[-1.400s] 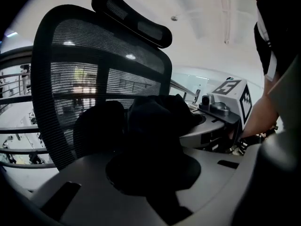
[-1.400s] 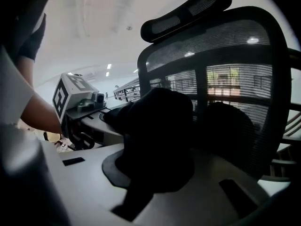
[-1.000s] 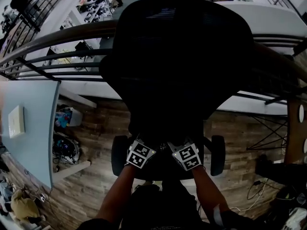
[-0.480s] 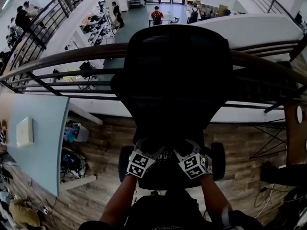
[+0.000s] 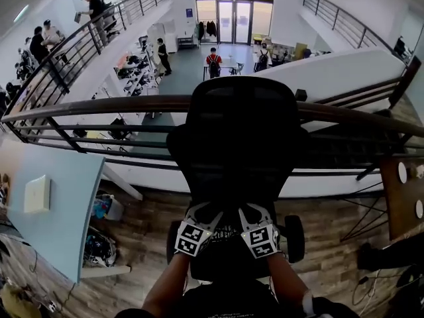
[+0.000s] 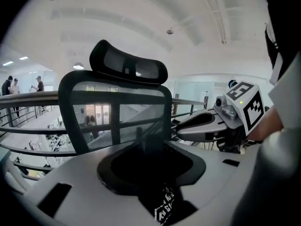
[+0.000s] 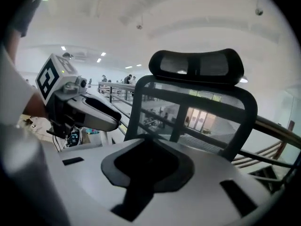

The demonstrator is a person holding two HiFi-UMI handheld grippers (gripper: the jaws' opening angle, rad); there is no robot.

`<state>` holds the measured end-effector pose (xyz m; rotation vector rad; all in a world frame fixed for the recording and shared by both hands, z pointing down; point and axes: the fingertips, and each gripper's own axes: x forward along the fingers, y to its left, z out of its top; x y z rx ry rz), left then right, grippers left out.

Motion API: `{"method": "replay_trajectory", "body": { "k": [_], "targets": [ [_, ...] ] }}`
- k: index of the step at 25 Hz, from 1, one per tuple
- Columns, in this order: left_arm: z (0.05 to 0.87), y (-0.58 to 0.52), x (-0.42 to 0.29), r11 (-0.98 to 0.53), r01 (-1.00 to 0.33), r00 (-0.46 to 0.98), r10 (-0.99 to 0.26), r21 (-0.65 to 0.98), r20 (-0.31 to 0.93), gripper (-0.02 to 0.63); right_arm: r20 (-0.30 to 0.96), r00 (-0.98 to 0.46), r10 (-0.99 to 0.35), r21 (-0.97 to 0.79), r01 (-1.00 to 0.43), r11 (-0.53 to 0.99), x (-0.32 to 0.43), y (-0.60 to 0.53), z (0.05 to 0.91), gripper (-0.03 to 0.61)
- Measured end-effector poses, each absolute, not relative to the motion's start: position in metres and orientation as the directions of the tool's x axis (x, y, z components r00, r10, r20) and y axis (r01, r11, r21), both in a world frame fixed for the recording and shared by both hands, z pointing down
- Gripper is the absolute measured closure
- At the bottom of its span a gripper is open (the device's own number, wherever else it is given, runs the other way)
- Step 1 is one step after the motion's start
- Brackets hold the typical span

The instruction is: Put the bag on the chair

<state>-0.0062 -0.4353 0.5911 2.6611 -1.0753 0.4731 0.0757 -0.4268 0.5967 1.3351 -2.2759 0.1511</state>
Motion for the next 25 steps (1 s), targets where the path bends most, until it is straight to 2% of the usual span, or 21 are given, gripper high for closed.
{"method": "replay_trajectory", "body": {
  "k": [5,6,11,25],
  "targets": [
    [0.564,-0.428,-0.01,-0.692,-0.718,0.675,-0.661,0.083,0.329,0.576,0.367,-0.378,-0.85,0.091,-0.895,0.437,0.077,-0.431,0.569,0.557],
    [0.559,-0.428,-0.011,-0.694,-0.715,0.678,-0.661,0.081,0.321,0.586,0.351,-0.386,-0.853,0.087,-0.894,0.44,0.075,-0.431,0.563,0.558],
    [0.538,-0.416,-0.02,-0.702,-0.708,0.692,-0.669,0.076,0.27,0.601,0.268,-0.45,-0.852,0.097,-0.867,0.489,0.054,-0.418,0.535,0.56],
    [0.51,-0.396,-0.041,-0.678,-0.731,0.676,-0.706,0.078,0.211,0.601,0.272,-0.51,-0.816,0.116,-0.825,0.554,0.022,-0.407,0.52,0.56]
  ]
}}
